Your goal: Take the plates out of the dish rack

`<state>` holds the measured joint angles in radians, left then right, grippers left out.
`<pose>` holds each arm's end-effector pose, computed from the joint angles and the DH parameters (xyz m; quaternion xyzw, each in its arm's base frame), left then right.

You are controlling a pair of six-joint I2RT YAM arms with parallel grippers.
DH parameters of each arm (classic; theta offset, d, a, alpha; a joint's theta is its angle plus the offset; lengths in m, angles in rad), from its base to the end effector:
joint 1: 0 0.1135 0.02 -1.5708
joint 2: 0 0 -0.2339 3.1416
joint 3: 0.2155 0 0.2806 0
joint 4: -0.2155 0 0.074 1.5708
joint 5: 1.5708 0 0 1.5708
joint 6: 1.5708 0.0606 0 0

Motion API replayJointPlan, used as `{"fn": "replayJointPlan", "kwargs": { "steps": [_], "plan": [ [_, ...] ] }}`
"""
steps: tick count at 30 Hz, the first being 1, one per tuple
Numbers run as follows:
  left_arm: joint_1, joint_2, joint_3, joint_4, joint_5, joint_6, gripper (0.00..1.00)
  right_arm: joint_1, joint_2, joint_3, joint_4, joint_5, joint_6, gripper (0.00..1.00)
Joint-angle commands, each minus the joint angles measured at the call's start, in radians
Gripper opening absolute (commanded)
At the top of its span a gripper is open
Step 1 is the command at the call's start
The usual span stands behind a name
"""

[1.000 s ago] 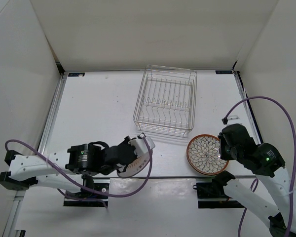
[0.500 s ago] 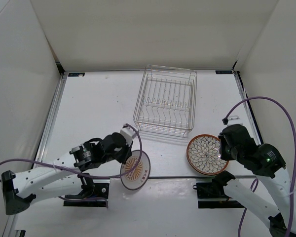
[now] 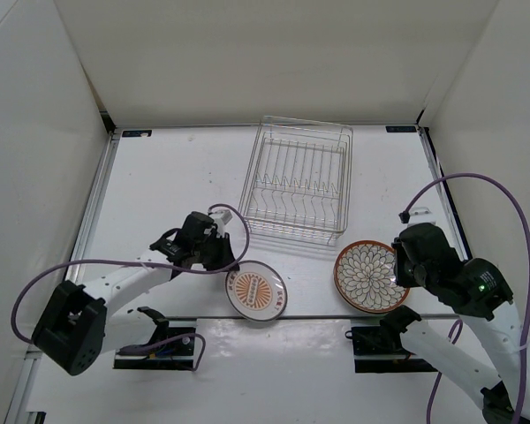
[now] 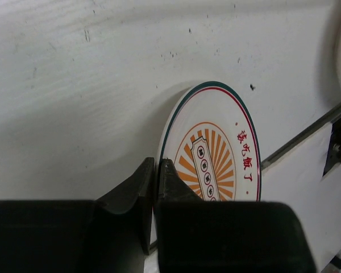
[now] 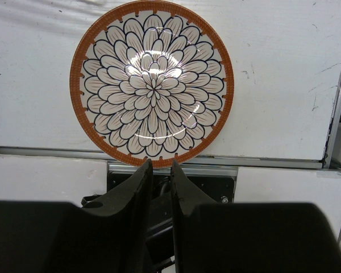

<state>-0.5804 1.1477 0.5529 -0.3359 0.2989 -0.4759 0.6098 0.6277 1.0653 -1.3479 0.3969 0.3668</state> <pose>0.2105 -0.1594 0.1171 0.0958 0.9349 -0.2789 0.1975 0.1226 0.0571 0.3188 -0.0489 0.9283 -0.0156 0.3683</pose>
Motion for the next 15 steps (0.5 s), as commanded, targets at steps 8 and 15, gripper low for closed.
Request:
{"fn": "replayJointPlan", "kwargs": {
  "steps": [8,15],
  "plan": [
    [0.036,0.148,-0.004,0.247,-0.139,-0.058,0.1,0.001,0.015,-0.001,0.004,0.005,-0.003,0.22],
    [0.034,0.241,0.106,0.142,-0.179,-0.035,0.89,-0.001,0.052,-0.002,0.007,0.0,-0.009,0.34]
  ]
}}
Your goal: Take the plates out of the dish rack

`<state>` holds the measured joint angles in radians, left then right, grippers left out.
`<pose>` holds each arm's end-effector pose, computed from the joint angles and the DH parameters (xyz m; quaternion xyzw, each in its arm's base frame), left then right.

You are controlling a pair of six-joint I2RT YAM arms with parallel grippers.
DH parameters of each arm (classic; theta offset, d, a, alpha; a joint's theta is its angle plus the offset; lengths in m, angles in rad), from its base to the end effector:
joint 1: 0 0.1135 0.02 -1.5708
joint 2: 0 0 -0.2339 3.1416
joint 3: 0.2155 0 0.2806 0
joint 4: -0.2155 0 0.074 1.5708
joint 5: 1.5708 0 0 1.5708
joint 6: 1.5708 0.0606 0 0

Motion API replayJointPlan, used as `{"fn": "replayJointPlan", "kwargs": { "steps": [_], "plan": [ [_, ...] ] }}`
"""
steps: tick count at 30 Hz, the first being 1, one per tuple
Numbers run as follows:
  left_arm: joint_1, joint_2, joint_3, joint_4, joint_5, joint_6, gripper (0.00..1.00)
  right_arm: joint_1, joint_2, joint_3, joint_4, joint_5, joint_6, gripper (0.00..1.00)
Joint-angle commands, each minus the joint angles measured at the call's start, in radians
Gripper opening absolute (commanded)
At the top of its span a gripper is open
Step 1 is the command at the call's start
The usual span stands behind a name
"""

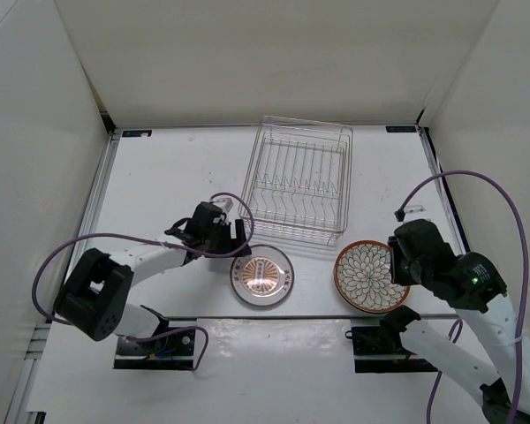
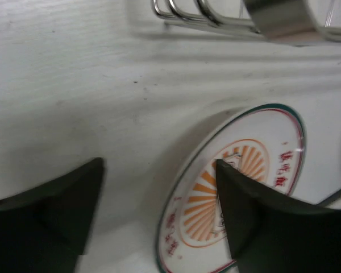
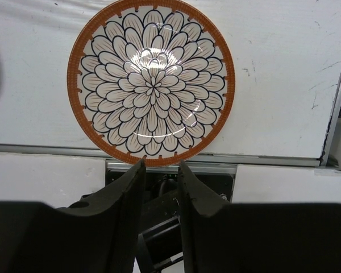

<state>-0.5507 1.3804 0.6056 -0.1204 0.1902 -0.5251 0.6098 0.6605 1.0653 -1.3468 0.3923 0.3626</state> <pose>0.2472 -0.1652 0.0901 0.0435 0.9387 -0.2460 0.2374 0.1281 0.0612 0.3150 -0.0552 0.9331 -0.0221 0.3548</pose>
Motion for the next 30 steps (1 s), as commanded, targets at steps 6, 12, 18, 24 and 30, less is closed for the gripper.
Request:
{"fn": "replayJointPlan", "kwargs": {
  "steps": [6,12,18,24,30],
  "plan": [
    [-0.04,-0.047,0.204,-0.349,-0.248,0.043,1.0,-0.002,0.097,-0.007,0.047,0.002,0.041,0.71],
    [-0.071,-0.119,0.443,-0.697,-0.368,0.031,1.0,-0.001,0.213,-0.002,0.268,0.013,0.133,0.9],
    [-0.112,-0.273,0.523,-0.877,-0.393,0.072,1.0,-0.018,0.456,0.044,0.529,0.028,0.174,0.9],
    [-0.114,-0.452,0.458,-1.012,-0.529,0.23,1.0,-0.11,0.716,0.085,0.678,-0.108,0.119,0.9],
    [-0.112,-0.613,0.194,-0.958,-0.621,0.275,1.0,-0.177,0.947,0.249,0.692,-0.207,0.072,0.9]
  ]
}}
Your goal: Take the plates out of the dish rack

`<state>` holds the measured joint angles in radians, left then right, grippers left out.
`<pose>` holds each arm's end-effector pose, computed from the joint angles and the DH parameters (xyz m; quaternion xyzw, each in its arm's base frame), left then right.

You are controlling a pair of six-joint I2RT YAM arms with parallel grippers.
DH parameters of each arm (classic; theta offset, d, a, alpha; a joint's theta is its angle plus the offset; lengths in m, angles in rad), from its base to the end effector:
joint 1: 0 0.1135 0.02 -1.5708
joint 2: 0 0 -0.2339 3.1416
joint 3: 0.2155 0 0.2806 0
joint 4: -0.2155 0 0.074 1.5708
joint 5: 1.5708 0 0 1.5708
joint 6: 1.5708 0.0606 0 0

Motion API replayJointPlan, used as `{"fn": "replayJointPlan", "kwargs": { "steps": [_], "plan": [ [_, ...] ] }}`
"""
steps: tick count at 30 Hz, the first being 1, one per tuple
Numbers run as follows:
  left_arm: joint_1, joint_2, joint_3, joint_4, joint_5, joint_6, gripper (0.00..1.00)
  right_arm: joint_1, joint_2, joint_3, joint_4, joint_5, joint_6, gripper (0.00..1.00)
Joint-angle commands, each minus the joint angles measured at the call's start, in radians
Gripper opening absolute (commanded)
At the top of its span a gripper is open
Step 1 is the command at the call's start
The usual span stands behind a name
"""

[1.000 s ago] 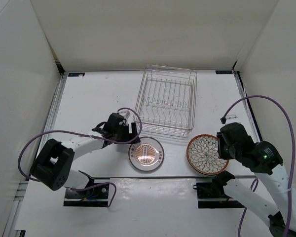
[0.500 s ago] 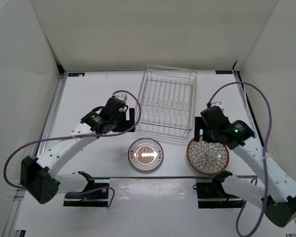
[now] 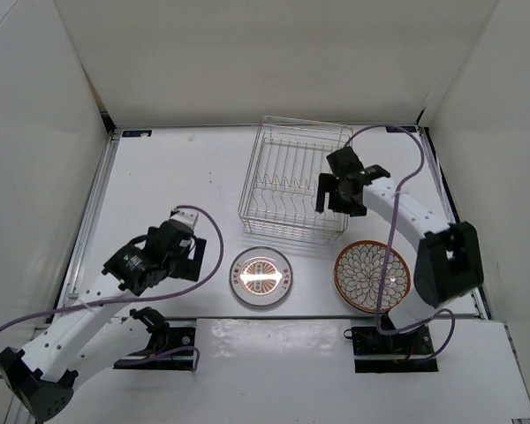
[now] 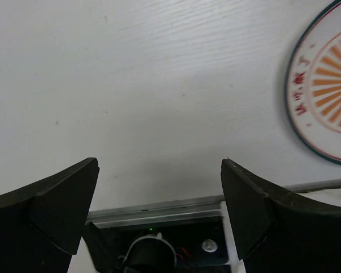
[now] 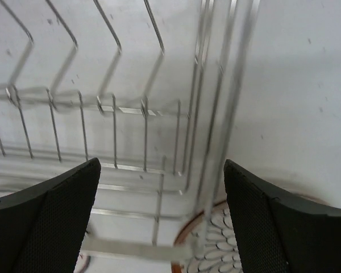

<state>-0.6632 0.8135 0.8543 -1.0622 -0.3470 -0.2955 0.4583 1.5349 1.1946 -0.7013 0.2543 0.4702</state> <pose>0.1696 -0.1064 0.2429 0.1273 0.9406 0.0242 0.3137 0.3269 0.1443 0.1978 0.0389 0.9572 0.0067 0.2868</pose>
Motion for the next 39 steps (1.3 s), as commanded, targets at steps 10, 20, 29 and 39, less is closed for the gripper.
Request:
{"fn": "replayJointPlan", "kwargs": {
  "steps": [10,20,29,39],
  "plan": [
    [0.05,-0.114,-0.115,0.033,-0.089,0.041,1.0,-0.044,0.289,0.183,0.08,-0.108,-0.217,0.86],
    [0.065,-0.099,-0.115,0.036,-0.072,0.045,1.0,-0.047,0.291,0.138,0.177,-0.073,-0.439,0.8],
    [0.068,-0.071,-0.113,0.036,-0.073,0.044,1.0,-0.046,0.18,0.194,0.016,0.091,-0.294,0.9],
    [0.089,-0.037,-0.107,0.038,-0.087,0.038,1.0,-0.044,-0.257,0.06,-0.104,0.043,-0.211,0.9]
  ]
}}
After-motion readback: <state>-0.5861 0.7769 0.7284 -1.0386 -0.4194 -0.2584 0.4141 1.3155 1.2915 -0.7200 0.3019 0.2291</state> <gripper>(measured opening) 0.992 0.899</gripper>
